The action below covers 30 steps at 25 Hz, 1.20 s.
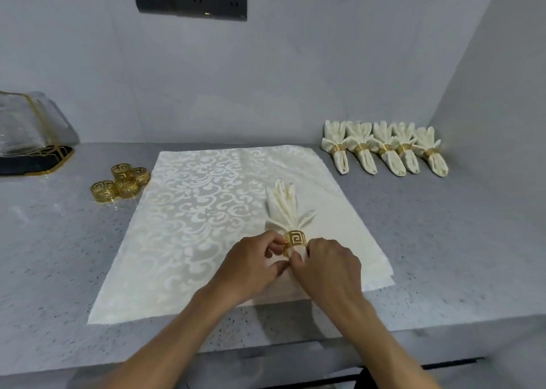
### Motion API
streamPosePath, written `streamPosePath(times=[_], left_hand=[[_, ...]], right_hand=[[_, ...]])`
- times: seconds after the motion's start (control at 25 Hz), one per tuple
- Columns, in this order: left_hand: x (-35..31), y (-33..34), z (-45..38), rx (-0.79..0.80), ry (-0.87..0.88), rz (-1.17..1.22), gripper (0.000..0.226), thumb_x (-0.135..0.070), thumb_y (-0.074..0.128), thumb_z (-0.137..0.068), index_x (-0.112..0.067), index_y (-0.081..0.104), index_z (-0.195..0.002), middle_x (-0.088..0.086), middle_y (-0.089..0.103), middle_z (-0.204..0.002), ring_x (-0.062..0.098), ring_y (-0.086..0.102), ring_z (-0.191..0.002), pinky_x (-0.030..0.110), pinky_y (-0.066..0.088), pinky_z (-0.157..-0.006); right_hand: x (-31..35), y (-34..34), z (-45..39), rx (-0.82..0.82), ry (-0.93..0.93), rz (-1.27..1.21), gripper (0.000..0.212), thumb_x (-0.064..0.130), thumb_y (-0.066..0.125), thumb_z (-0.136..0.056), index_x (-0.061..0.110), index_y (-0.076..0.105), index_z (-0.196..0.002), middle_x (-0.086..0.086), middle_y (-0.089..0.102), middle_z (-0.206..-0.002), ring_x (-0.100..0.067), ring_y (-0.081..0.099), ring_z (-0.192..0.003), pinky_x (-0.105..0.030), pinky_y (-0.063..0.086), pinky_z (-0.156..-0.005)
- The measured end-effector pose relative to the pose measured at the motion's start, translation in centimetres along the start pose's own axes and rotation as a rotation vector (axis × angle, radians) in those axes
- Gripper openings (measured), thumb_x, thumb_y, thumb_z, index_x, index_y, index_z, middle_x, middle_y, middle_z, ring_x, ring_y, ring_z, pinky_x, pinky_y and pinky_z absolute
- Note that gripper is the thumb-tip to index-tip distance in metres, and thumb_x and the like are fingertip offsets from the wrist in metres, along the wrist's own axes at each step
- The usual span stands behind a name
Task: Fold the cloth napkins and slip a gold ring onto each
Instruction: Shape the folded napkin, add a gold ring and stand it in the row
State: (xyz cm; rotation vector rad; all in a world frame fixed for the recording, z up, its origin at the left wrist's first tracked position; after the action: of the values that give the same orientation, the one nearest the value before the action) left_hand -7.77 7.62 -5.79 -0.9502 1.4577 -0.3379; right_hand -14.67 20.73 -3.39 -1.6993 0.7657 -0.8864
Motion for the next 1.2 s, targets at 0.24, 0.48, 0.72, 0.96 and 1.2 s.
streamPosePath(times=[0.24, 0.48, 0.72, 0.96, 1.2], left_hand=[[-1.2, 2.0, -2.3, 0.065, 0.067, -0.219, 0.055, -0.039, 0.064, -0.089, -0.035, 0.045, -0.14, -0.011, 0.057, -0.129, 0.011, 0.052, -0.12, 0.028, 0.041, -0.101], [1.1, 2.7, -2.8, 0.014, 0.152, -0.467, 0.061, -0.063, 0.019, -0.089, -0.033, 0.045, -0.135, -0.016, 0.04, -0.142, 0.011, 0.036, -0.13, 0.032, 0.027, -0.101], [1.6, 2.6, -2.1, 0.008, 0.124, -0.482, 0.063, -0.064, 0.014, -0.088, -0.038, 0.04, -0.139, -0.02, 0.033, -0.147, 0.007, 0.028, -0.135, 0.028, 0.019, -0.106], [1.2, 2.5, -2.2, 0.004, 0.134, -0.506, 0.056, -0.061, 0.018, -0.09, -0.038, 0.04, -0.136, -0.022, 0.033, -0.144, 0.005, 0.028, -0.131, 0.026, 0.02, -0.103], [0.9, 1.8, -2.0, -0.01, 0.13, -0.262, 0.042, -0.052, 0.044, -0.092, -0.03, 0.057, -0.126, -0.017, 0.049, -0.135, 0.009, 0.043, -0.125, 0.034, 0.032, -0.106]], right_hand=[[-3.6, -0.3, -1.7, -0.052, 0.057, -0.084, 0.033, 0.049, 0.044, -0.095, 0.021, 0.049, -0.076, 0.001, 0.064, -0.081, -0.019, 0.048, -0.066, -0.03, 0.032, -0.06], [-12.0, -3.8, -7.3, -0.23, 0.149, -0.121, 0.032, 0.043, 0.051, -0.092, 0.022, 0.049, -0.068, 0.004, 0.051, -0.063, -0.02, 0.048, -0.058, -0.029, 0.024, -0.048], [-14.9, -1.5, -12.7, -0.207, 0.195, -0.076, 0.038, 0.04, 0.05, -0.095, 0.016, 0.051, -0.066, 0.003, 0.047, -0.059, -0.018, 0.044, -0.053, -0.028, 0.019, -0.046], [-14.8, 0.6, -13.5, -0.158, 0.191, -0.055, 0.034, 0.042, 0.049, -0.095, 0.014, 0.057, -0.077, -0.006, 0.064, -0.079, -0.023, 0.05, -0.064, -0.03, 0.029, -0.052], [-8.3, -0.1, -6.3, -0.382, -0.252, -0.08, 0.027, 0.04, 0.054, -0.093, 0.018, 0.068, -0.101, -0.003, 0.067, -0.094, -0.025, 0.062, -0.079, -0.035, 0.05, -0.061]])
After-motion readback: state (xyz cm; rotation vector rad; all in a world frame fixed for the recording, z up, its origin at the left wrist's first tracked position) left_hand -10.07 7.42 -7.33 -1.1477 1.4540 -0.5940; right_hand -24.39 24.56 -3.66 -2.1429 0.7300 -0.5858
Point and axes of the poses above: each hand's wrist, its own z-axis away from the middle knuckle, its own y-axis out of the palm, x = y × z, the point moved 5 cm from there along -z, towards the middle knuckle
